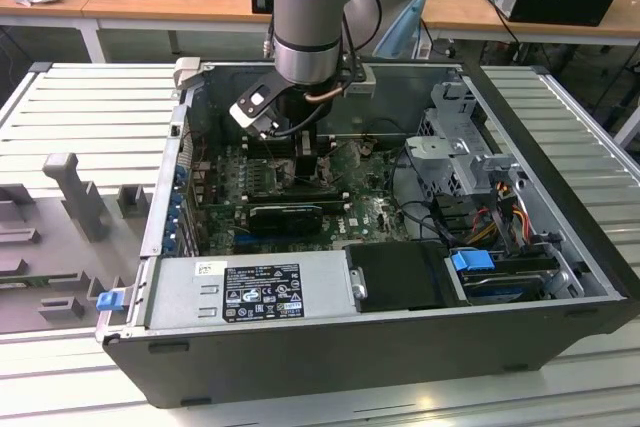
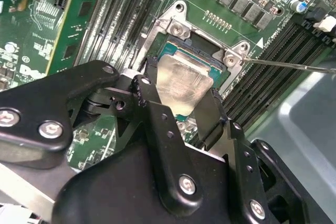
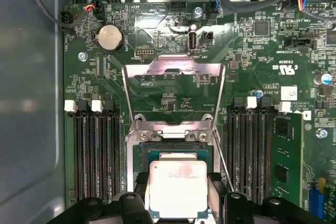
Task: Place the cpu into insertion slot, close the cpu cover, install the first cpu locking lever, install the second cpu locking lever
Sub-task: 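Place the cpu into insertion slot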
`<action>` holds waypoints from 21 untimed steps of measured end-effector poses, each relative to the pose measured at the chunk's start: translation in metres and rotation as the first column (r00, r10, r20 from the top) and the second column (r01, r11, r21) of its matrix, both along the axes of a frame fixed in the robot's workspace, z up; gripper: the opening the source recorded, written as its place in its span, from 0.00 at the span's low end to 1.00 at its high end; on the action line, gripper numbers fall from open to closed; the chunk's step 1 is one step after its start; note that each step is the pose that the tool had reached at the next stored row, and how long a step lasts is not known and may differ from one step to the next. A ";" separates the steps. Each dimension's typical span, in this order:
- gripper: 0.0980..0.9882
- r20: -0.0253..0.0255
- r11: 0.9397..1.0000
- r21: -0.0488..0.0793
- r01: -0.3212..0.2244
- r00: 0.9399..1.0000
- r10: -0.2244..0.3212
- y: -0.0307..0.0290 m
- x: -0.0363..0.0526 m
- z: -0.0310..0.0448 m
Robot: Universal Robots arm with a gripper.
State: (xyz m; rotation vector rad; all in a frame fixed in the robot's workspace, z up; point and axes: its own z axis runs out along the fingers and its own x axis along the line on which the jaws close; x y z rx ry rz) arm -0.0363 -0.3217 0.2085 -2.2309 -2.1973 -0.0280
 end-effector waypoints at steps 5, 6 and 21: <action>0.48 0.000 1.000 0.000 0.000 1.000 0.000 0.0021 0.0000 -0.0043; 0.48 0.000 1.000 0.000 0.000 1.000 0.000 0.0028 0.0000 -0.0057; 0.55 0.000 1.000 0.001 0.000 1.000 0.000 0.0033 0.0000 0.0044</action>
